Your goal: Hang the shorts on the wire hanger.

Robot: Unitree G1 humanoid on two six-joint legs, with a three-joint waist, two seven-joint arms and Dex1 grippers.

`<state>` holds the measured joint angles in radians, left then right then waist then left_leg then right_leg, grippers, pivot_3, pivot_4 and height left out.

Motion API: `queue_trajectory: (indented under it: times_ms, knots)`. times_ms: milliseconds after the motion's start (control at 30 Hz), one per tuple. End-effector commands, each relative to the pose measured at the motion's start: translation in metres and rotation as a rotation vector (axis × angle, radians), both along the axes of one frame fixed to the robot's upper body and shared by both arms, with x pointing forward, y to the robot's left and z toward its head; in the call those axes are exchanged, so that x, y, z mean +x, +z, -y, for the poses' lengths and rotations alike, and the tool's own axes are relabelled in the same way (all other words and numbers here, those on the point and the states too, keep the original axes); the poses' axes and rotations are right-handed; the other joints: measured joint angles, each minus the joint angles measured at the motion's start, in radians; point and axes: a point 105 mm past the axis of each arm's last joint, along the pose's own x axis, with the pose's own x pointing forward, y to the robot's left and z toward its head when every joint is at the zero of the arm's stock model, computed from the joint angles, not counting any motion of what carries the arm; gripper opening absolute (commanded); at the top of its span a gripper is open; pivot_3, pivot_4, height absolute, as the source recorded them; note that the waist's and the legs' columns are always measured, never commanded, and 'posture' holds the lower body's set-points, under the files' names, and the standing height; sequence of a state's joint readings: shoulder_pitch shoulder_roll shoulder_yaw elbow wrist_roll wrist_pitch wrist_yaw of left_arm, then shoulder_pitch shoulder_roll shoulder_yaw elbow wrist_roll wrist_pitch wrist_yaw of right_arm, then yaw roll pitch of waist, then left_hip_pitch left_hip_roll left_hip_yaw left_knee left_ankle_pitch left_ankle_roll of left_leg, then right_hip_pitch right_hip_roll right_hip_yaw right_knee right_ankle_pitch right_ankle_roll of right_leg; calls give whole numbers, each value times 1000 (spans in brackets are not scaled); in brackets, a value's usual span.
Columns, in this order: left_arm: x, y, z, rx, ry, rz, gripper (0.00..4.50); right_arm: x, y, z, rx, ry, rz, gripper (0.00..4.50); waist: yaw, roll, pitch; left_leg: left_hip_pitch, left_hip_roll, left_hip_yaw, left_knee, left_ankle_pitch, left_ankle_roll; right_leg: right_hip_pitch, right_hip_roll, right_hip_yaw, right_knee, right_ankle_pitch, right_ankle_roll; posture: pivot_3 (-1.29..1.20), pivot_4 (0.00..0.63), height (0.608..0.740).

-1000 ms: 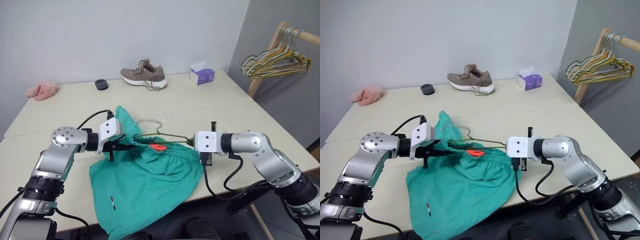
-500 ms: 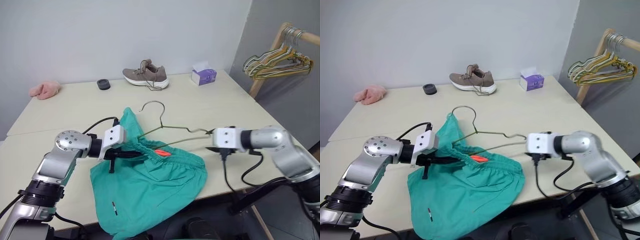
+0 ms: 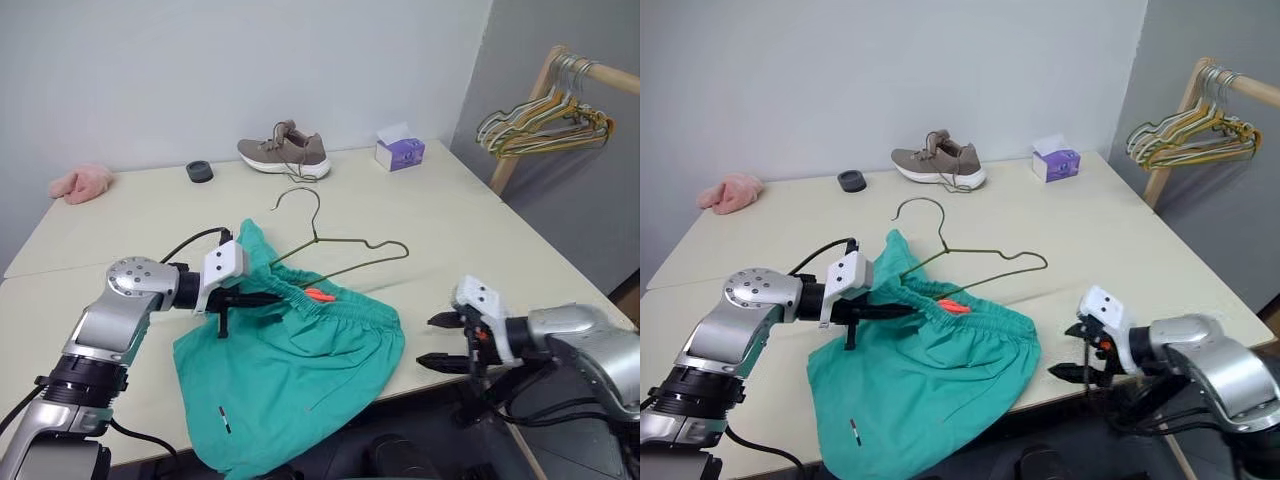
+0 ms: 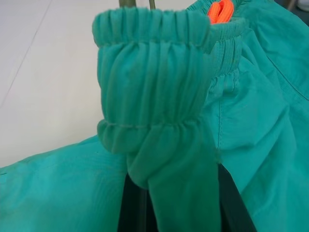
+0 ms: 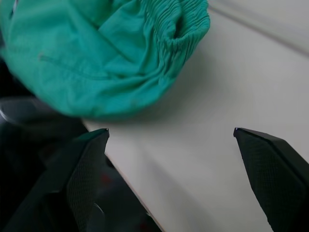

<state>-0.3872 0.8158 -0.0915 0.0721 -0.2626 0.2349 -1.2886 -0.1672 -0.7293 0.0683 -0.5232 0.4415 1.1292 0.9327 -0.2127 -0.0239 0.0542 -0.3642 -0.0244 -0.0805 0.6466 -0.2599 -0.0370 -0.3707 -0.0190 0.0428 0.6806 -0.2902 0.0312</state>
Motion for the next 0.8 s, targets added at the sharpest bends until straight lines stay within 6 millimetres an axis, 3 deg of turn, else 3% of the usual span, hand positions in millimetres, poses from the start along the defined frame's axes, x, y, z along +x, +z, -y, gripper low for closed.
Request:
queue_trajectory:
  times_ms: [33,300,333,433,733,800]
  knots:
    - [5,13,1,-11,1,52,0,-1,5,-15,62,-44,-47,4416,-1,0,0,0,0,0,0,0,0,0,0,0,0,0,0,-261,0,740]
    - [6,15,2,-17,14,68,0,3,12,-49,228,-72,-170,4416,-4,0,0,0,0,0,0,0,0,0,0,0,0,0,0,-243,0,740]
    - [6,15,1,-19,19,71,0,3,12,-51,225,-67,-171,4251,-4,0,0,0,0,-1,0,0,0,-1,0,0,0,0,0,-240,0,740]
    - [7,17,1,-28,32,78,0,3,8,-57,194,-59,-155,3518,-2,0,0,-1,0,0,0,0,0,-1,0,0,-1,0,0,-233,0,740]
    - [11,29,3,-124,93,104,0,20,-7,-60,2,-32,121,263,0,0,0,-1,0,0,0,0,0,-1,0,0,0,0,0,-225,0,740]
    - [9,34,4,-165,104,82,0,31,-6,-53,-21,-60,177,32,0,-1,0,-1,0,0,0,0,0,-1,0,0,0,0,0,-225,0,740]
